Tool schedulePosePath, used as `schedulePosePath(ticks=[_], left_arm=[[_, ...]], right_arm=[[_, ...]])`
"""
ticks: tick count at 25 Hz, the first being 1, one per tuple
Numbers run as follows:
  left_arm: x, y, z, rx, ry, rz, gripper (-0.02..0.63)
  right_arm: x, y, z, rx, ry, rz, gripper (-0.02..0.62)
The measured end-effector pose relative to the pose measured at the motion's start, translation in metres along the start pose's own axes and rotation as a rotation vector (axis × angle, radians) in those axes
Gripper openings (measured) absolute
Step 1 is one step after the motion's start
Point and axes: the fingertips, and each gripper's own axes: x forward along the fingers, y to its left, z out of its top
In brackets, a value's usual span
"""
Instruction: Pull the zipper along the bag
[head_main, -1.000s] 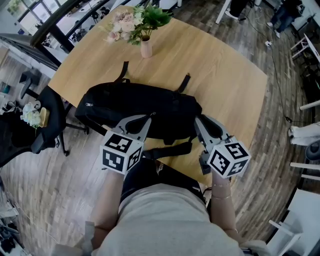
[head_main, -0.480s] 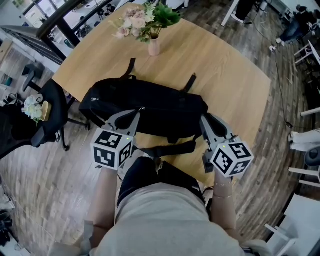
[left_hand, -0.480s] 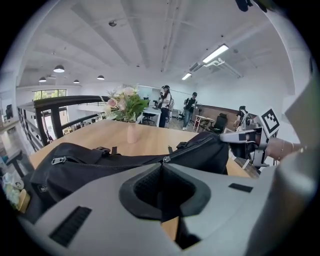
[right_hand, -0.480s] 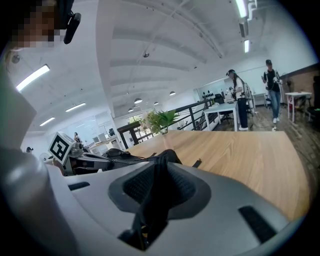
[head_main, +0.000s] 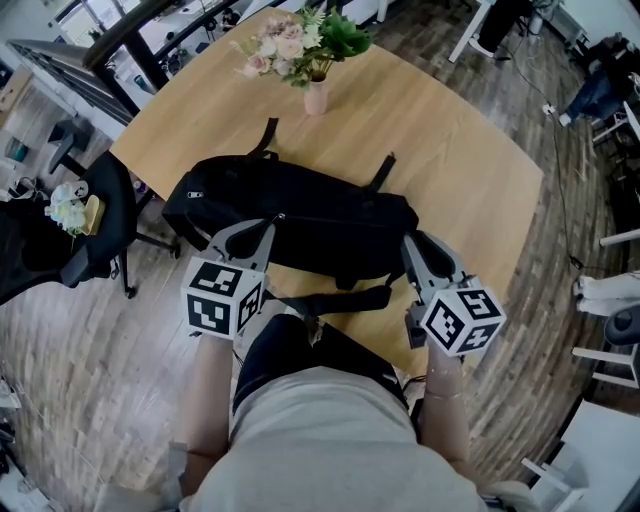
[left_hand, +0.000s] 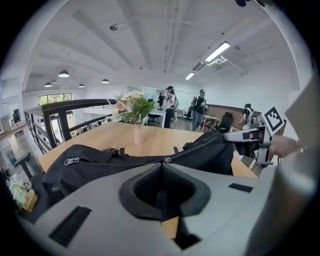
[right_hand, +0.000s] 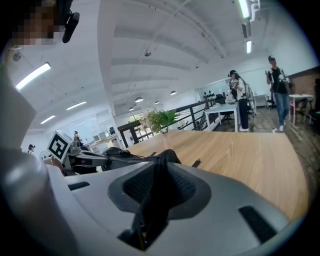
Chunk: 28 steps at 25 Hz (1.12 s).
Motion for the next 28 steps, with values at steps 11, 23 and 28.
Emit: schedulePosePath(ticks=[11, 23, 28], left_arm=[[-0.001, -0.005, 0.005, 0.015, -0.014, 0.046, 0.018], [-0.005, -0.011, 0.015, 0.053, -0.052, -0.021, 0.018], [-0.005, -0.009, 0.018, 0.062, -0.044, -0.103, 0.018]], right_arm=[[-0.005, 0.008, 0.026, -0.169, -0.057, 0.030, 0.119], [0.035, 0.110, 0.028, -0.470, -0.032, 0.144, 0.164], [0.072, 0.156, 0.023, -0.592, 0.059, 0.172, 0.193]])
